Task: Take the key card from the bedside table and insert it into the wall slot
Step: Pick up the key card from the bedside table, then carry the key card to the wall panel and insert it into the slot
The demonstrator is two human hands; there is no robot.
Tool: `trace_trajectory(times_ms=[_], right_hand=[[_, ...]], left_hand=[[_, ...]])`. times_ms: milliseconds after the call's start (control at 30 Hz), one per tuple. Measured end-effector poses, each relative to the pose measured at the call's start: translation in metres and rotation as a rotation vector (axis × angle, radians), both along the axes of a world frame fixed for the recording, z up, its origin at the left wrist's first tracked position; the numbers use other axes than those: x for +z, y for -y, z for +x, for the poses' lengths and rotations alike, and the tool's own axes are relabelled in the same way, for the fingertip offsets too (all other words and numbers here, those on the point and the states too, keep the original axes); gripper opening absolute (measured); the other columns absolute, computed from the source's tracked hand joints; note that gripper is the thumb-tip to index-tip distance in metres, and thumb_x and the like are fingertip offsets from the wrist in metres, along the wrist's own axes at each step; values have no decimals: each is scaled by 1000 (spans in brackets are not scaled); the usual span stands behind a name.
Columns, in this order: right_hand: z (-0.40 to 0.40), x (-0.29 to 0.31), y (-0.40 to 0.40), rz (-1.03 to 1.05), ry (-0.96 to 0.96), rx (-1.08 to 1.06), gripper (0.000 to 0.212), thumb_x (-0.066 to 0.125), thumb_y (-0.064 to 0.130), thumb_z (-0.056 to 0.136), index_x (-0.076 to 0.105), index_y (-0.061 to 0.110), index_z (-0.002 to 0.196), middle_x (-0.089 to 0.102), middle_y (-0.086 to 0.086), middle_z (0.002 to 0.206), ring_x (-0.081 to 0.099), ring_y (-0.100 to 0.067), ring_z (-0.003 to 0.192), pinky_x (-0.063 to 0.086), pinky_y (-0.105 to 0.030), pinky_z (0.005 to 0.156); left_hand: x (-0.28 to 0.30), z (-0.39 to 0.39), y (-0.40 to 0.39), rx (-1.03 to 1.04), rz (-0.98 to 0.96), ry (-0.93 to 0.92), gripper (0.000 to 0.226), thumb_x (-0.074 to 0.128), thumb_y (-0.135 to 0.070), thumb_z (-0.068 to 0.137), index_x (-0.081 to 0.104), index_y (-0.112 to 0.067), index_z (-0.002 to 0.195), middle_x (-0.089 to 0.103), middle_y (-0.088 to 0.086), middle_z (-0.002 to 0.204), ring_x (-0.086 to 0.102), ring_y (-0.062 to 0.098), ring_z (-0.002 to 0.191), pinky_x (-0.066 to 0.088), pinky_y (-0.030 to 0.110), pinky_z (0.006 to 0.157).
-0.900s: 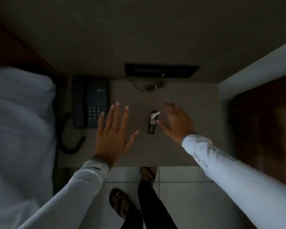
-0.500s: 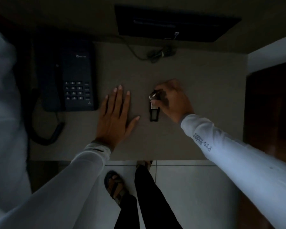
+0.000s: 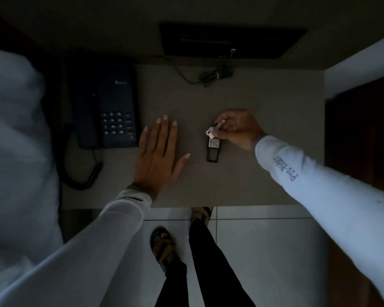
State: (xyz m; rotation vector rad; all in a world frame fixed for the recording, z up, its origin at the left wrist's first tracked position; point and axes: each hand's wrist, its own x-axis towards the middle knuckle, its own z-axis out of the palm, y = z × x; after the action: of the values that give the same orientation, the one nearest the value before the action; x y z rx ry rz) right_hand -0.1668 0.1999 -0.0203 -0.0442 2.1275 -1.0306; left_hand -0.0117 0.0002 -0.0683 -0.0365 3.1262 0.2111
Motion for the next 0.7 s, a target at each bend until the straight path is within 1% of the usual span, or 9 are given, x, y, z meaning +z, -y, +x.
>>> trace_trajectory(times_ms=[67,200,267,333,367,467,533,600,700], right_hand=[[2,21,-3,-26,-20,-16,24,80,4,77,68,10,97,73,-19,94,66,-17,84,52,-27,78],[-4,80,-3,-66,-98,-70,22,76,0,81,66,13,95,68,-1,75,64,9,58,45,-4,58],[-8,120,-1,-74,-140,-99,21,74,-1,81,68,10,98,68,-2,75,66,4,60,45,-2,55],[-8,164,1,-84,-192,-106,20,75,0,82,68,16,93,68,-4,79,67,-10,72,49,-6,60],[-6,189,1,-92,-213,-113,22,75,2,82,67,22,88,68,-3,79,67,-15,77,54,-12,66],[5,270,-5,-105,-276,-170,24,79,9,80,67,30,82,74,-10,86,73,-28,87,63,-43,80],[14,333,-12,-118,-341,-205,23,80,11,79,68,30,82,75,-20,96,74,-36,96,63,-53,82],[21,402,-22,-141,-415,-258,23,81,10,78,69,30,81,74,-21,96,73,-37,102,62,-55,83],[32,509,-46,-175,-538,-336,23,80,9,78,69,28,83,74,-14,96,72,-34,106,63,-49,85]], left_hand=[[24,-2,3,-13,-10,-31,80,42,-56,107,35,3,161,34,31,168,32,46,157,32,66,127],[90,-16,14,-23,-55,-127,81,37,-59,107,35,0,162,34,30,169,33,45,158,34,65,126],[130,-23,16,-17,-80,-188,80,36,-60,108,34,-2,163,33,28,170,31,43,159,33,64,127],[175,-28,16,-18,-86,-259,79,37,-60,108,34,-3,163,33,27,170,32,43,158,33,64,127],[198,-29,15,-29,-86,-291,79,36,-60,109,34,-3,163,33,27,170,33,42,158,34,63,127],[276,-32,13,-88,-91,-395,78,37,-60,109,34,-4,164,34,26,170,33,42,158,35,63,126],[336,-38,13,-128,-93,-474,78,37,-60,109,33,-6,165,33,26,171,32,41,159,33,63,127],[401,-48,12,-167,-95,-566,78,38,-60,109,32,-6,165,32,26,171,30,41,160,32,64,127],[502,-66,2,-232,-104,-706,79,35,-62,110,27,-8,167,28,25,174,26,40,162,28,64,129]])
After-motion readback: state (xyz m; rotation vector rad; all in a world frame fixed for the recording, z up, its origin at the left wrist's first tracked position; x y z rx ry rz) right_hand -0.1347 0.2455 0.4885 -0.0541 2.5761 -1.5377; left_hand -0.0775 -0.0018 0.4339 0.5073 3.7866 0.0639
